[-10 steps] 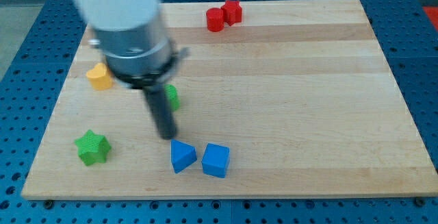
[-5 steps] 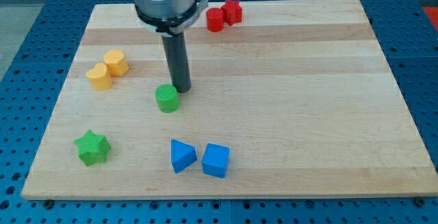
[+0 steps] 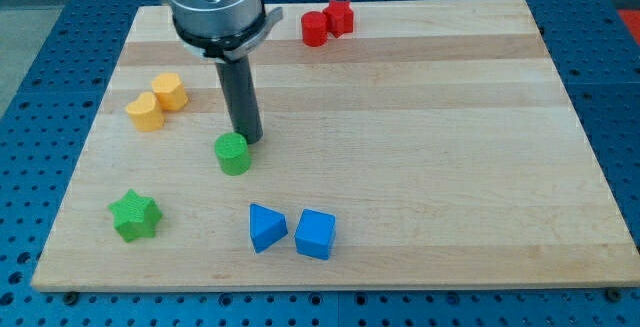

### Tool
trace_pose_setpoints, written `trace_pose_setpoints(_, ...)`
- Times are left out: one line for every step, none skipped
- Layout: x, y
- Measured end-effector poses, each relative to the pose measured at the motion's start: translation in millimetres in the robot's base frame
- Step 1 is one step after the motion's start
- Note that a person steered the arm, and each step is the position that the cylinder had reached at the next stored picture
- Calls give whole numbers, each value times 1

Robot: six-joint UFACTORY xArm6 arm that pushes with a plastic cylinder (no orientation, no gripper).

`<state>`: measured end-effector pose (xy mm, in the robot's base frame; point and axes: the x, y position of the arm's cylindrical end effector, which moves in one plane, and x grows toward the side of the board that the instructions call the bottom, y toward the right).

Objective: Move the green circle into a green star

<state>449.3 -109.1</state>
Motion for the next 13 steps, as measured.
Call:
trace_pose_setpoints(10,-14)
trace_pose_setpoints(14,-14)
trace_pose_setpoints(14,-10)
trace_pose_setpoints(17,-10)
trace_pose_setpoints(22,-10)
trace_pose_setpoints(29,-10)
trace_pose_setpoints(36,-10)
trace_pose_setpoints(38,-10)
trace_pose_setpoints(39,-9)
trace_pose_setpoints(43,2)
trace_pose_setpoints(47,11)
trace_pose_setpoints(47,11)
trace_pose_setpoints(50,8)
